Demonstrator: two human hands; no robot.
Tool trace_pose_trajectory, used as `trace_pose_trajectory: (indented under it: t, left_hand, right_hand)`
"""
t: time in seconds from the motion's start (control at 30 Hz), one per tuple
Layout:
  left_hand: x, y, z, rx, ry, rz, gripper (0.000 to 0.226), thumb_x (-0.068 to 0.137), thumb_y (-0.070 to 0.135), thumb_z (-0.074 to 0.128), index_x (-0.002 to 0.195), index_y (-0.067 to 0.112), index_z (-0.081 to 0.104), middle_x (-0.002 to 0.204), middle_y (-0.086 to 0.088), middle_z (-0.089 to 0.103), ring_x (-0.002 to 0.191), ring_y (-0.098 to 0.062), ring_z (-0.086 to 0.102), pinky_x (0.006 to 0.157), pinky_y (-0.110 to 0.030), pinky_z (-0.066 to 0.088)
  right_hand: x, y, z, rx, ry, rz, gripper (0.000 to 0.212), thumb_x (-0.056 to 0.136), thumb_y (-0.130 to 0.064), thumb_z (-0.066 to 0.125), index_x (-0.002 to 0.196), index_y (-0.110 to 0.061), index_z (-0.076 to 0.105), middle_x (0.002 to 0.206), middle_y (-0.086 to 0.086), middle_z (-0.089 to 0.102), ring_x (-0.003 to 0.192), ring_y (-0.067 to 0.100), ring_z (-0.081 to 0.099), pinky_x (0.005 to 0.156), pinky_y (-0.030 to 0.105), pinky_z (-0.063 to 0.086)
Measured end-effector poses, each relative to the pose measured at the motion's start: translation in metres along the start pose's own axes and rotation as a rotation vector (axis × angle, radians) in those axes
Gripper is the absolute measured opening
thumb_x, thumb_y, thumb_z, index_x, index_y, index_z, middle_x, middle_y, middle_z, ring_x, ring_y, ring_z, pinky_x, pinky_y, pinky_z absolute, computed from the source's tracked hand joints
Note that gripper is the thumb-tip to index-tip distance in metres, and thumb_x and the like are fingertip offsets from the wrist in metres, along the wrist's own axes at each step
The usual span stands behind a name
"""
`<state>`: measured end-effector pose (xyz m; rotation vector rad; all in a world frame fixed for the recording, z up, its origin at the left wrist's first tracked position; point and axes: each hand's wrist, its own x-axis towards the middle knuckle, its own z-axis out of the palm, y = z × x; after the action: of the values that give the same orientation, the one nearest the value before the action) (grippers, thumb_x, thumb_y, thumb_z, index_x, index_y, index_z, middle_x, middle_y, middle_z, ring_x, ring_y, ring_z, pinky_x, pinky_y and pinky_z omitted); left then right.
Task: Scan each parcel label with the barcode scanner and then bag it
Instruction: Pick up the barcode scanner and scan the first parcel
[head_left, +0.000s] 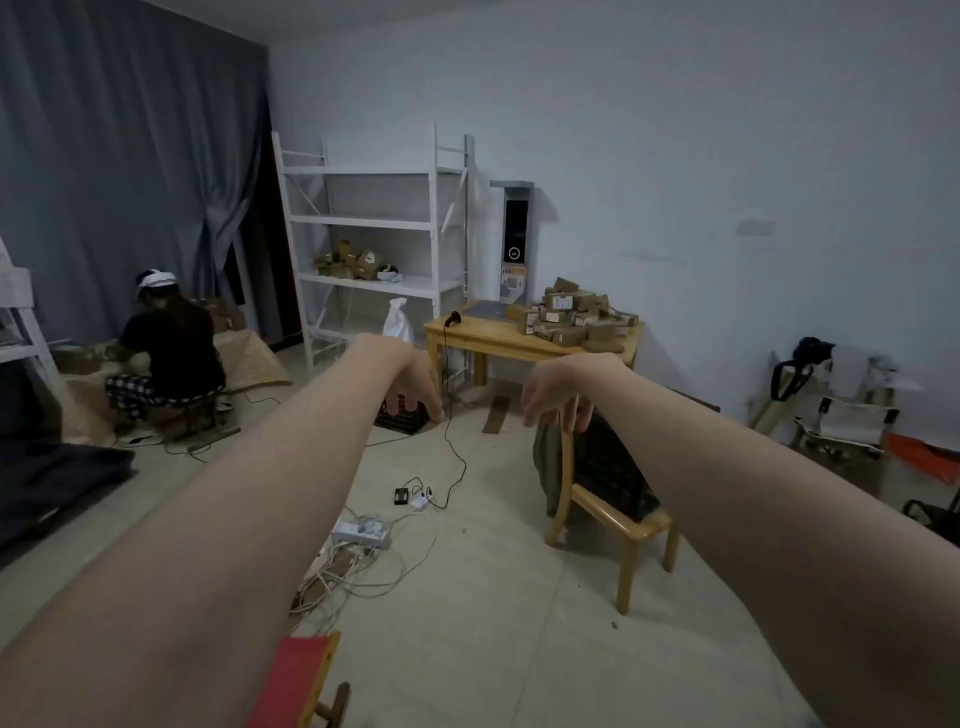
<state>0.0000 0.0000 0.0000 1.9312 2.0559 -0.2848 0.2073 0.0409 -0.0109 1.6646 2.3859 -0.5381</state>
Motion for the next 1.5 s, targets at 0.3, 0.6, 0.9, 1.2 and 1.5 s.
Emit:
trace_pose_trajectory:
  t: [0.3,0.6,0.9,1.2,1.5]
  left_hand:
    - [0.116,-0.042,-0.050,-0.028,-0.056,0.006,0.056,0.091,0.042,0.068,0.139,0.019,0.053,0.117,-0.004,0.064,0.107,-0.025,0.067,0.090,-0.036,0.054]
    - [0.274,-0.059,-0.085,-0.023,-0.073,0.036,0.053,0.092,0.041,0.066,0.139,0.018,0.052,0.120,-0.005,0.063,0.108,-0.024,0.066,0.086,-0.033,0.051]
    - [0.452,-0.065,-0.155,-0.038,-0.023,0.048,0.048,0.094,0.038,0.064,0.136,0.017,0.056,0.125,-0.008,0.063,0.108,-0.026,0.065,0.089,-0.035,0.052]
    - [0.596,-0.079,-0.205,-0.030,-0.062,0.037,0.044,0.092,0.040,0.066,0.130,0.019,0.059,0.119,-0.004,0.065,0.105,-0.023,0.067,0.094,-0.037,0.052]
    - [0.756,-0.107,-0.257,0.006,-0.088,0.063,0.033,0.091,0.042,0.066,0.118,0.024,0.062,0.119,-0.002,0.065,0.104,-0.021,0.067,0.099,-0.045,0.051]
  right_hand:
    - [0.119,-0.019,-0.049,0.067,-0.005,0.019,0.047,0.097,-0.022,0.064,0.140,-0.008,0.052,0.120,0.019,0.066,0.099,0.035,0.070,0.085,0.046,0.060]
    - [0.270,0.007,-0.087,0.069,-0.022,0.027,0.047,0.097,-0.022,0.064,0.139,-0.008,0.052,0.119,0.019,0.065,0.099,0.034,0.070,0.072,0.037,0.061]
    - [0.438,0.059,-0.173,0.092,0.039,-0.010,0.039,0.096,-0.024,0.066,0.133,-0.014,0.057,0.114,0.015,0.066,0.096,0.030,0.070,0.081,0.040,0.062]
    - [0.580,0.068,-0.219,0.055,-0.013,-0.056,0.043,0.096,-0.025,0.066,0.136,-0.014,0.056,0.115,0.016,0.068,0.095,0.030,0.072,0.075,0.037,0.063]
    - [0.731,0.087,-0.273,0.027,-0.010,-0.016,0.042,0.097,-0.027,0.065,0.135,-0.013,0.056,0.113,0.016,0.067,0.096,0.032,0.072,0.075,0.036,0.062]
